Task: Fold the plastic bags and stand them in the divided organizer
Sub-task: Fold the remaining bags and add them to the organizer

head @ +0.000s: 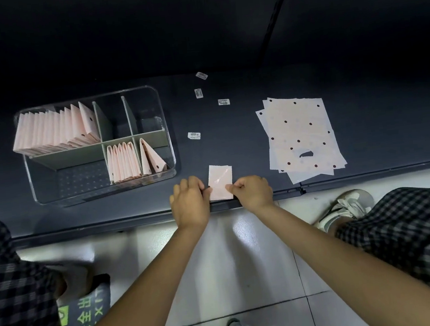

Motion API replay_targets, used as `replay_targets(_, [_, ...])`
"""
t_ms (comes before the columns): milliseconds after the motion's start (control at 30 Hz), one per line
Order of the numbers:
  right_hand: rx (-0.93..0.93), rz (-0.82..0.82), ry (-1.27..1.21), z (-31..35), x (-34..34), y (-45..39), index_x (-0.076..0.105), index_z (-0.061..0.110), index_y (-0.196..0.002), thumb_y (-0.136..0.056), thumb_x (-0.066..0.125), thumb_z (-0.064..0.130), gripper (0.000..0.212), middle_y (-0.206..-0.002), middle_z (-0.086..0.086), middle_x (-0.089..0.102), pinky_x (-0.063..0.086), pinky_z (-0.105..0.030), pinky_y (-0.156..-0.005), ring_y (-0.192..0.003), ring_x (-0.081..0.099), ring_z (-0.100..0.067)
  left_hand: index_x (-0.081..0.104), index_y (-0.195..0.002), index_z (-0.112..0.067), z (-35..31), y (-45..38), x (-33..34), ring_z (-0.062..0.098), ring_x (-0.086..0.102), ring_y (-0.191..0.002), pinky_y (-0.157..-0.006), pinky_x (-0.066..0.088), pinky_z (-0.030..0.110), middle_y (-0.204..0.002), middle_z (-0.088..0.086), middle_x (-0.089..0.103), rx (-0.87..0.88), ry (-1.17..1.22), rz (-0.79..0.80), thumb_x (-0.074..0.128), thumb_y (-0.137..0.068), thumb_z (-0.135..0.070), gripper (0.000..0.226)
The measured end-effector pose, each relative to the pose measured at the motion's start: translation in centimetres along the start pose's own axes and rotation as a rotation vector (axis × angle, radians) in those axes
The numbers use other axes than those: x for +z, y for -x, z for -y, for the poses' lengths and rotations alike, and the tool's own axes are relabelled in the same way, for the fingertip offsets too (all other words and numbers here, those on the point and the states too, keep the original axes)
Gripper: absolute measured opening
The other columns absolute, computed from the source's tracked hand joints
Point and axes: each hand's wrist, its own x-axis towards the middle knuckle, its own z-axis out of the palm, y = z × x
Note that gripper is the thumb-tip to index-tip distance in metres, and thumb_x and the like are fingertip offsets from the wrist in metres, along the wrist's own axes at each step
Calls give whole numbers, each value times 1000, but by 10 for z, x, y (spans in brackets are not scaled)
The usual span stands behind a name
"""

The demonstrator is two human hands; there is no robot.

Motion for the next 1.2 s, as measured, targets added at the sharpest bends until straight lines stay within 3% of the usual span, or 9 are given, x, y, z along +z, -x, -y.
replay_targets(100, [11, 12, 8, 3, -1, -1, 68, 24, -79, -88, 57, 49, 29, -98, -4, 69, 41, -32, -87, -109, 52, -27, 62, -96, -11, 4, 3, -2, 34, 55, -96, -79, 41, 41, -104, 9, 60, 402, -17, -102, 68, -83, -14, 15])
replay_targets(200, [3, 5, 16, 1, -1, -1, 63, 24, -71, -88, 56, 50, 31, -94, -6, 68, 41, -33, -85, -106, 52, -28, 46, -137, -10, 7, -1, 3, 27, 32, -138, -116, 17, 40, -149, 8, 38, 705, -214, 123, 56, -93, -29, 49])
replay_targets(333, [-16, 5, 53, 1, -2, -1, 70, 23, -82, -88, 56, 47, 28, -100, -4, 68, 39, -32, -86, -109, 51, -29, -7, -150, -13, 22, -6, 9, 14, -11, -145, -114, -17, 31, -158, 1, -11, 660, -464, 286, 21, -99, -52, 70])
replay_targets(567, [-392, -359, 246, -5, 6, 20, 62, 16, -101, -81, 70, 34, 28, -112, -5, 57, 41, -38, -81, -100, 50, -28, -12, -149, -14, 22, -5, 7, 14, -15, -145, -115, -16, 34, -158, 1, -15, 669, -529, 339, 20, -96, -57, 76])
replay_targets(733, [-743, -408, 392, -15, 4, 27, 72, 20, -75, -60, 87, 27, 22, -82, 6, 68, 48, -28, -63, -76, 64, -21, -14, -148, -14, 21, -6, 5, 14, -16, -144, -114, -17, 34, -157, 0, -17, 656, -509, 357, 24, -96, -58, 78])
replay_targets(967, [-923, -379, 524, -10, -10, 17, 71, 19, -65, -56, 87, 14, 19, -65, 6, 67, 48, -23, -59, -64, 63, -18, -2, -152, -18, 16, -9, -1, 9, -8, -145, -116, -11, 30, -159, -3, -9, 611, -324, 409, 33, -96, -55, 75])
replay_targets(1067, [-865, -383, 362, -4, -24, 18, 73, 16, -70, -69, 82, 17, 9, -66, 2, 69, 50, -28, -61, -64, 64, -21, 36, -144, -18, 8, -12, -9, 12, 26, -141, -114, 9, 27, -153, 0, 30, 513, -30, 341, 47, -97, -38, 53])
replay_targets(1133, [-780, -352, 227, 0, -35, 18, 74, 12, -79, -81, 71, 16, 6, -71, -4, 70, 51, -35, -67, -71, 63, -25, 68, -109, -15, 3, -14, -17, 24, 57, -110, -92, 36, 29, -115, 6, 67, 385, 182, 209, 57, -94, -27, 23])
replay_targets(1200, [-639, -255, 46, 4, -48, 17, 73, 9, -90, -89, 62, 16, 14, -84, -6, 72, 47, -38, -76, -82, 59, -28, 69, -81, -10, 0, -16, -24, 25, 62, -79, -71, 42, 31, -76, 7, 67, 222, 381, 222, 64, -89, -22, 14])
